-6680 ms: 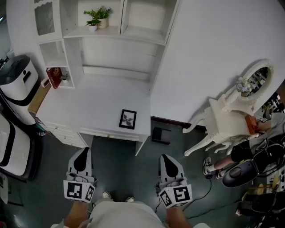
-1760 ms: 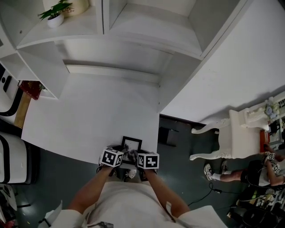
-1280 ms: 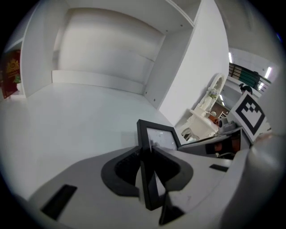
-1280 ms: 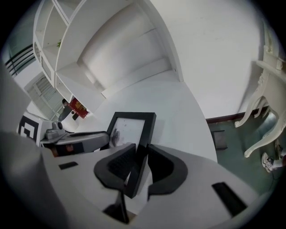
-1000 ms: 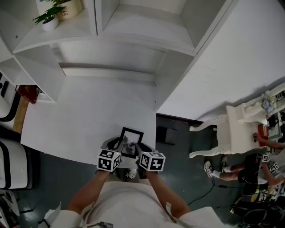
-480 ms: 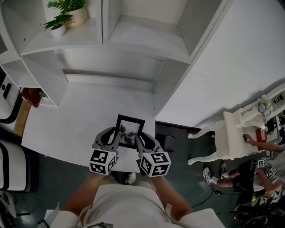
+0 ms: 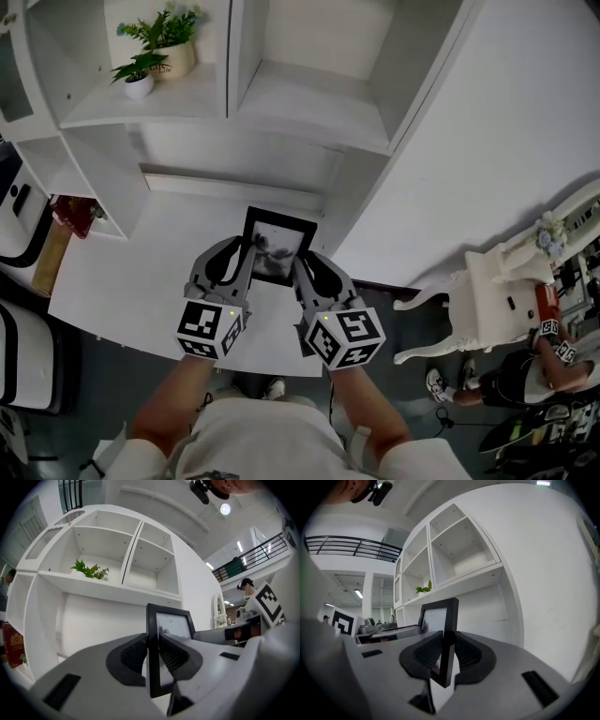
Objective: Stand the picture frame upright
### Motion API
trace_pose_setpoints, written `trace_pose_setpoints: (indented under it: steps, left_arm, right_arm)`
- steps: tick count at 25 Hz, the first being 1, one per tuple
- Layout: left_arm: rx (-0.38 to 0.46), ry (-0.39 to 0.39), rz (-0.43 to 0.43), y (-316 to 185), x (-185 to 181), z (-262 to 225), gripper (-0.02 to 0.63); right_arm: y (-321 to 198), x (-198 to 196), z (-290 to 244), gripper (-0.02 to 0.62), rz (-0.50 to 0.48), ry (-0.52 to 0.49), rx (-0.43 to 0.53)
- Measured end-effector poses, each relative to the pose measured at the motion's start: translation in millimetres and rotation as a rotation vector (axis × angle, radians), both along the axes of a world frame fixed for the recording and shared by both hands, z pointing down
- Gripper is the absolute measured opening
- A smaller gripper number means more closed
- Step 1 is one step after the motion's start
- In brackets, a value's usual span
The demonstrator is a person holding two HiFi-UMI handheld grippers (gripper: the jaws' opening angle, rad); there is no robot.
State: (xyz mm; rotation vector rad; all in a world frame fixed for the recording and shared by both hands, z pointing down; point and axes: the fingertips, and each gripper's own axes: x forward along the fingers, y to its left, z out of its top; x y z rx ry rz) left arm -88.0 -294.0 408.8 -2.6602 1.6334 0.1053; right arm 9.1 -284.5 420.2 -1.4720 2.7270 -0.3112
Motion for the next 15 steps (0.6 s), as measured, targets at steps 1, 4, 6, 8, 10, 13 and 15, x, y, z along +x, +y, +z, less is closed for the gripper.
trace_pose_setpoints:
  steps: [1, 4, 6, 8, 10, 13, 15]
  left_arm:
    - [0.024, 0.004, -0.001, -1.5, -0.6, -11.4, 0.089]
    - [0.09, 0.001, -0.005, -6.3, -0.4, -44.2, 0.089]
    - [0.122, -0.004, -0.005, -10.1, 1.3, -64.9, 0.089]
    - [0.155, -0.006, -0.006, -14.4, 2.7, -86.0, 0.089]
    - [0.188, -0.005, -0.01, -19.0, 4.1, -106.8, 0.089]
    - [0.237, -0.01, -0.014, -24.9, 7.8, -139.0, 0.089]
    - [0.274, -0.013, -0.014, -27.3, 10.5, -161.0, 0.089]
  right_arm:
    - [-2.0, -0.4, -11.3, 0.087, -0.004, -0.002, 0.023]
    - [-7.4, -0.4, -43.1, 0.087, -0.009, 0.004, 0.094]
    - [-11.7, 1.0, -61.9, 0.087, -0.007, 0.003, 0.131]
    - [-17.1, 2.4, -80.4, 0.087, -0.004, -0.001, 0.164]
    - [-23.1, 3.8, -100.1, 0.087, 0.002, -0.001, 0.199]
    - [-31.2, 7.3, -131.4, 0.087, 0.008, -0.003, 0.249]
    - [-34.3, 9.5, -151.3, 0.087, 0.006, -0.007, 0.281]
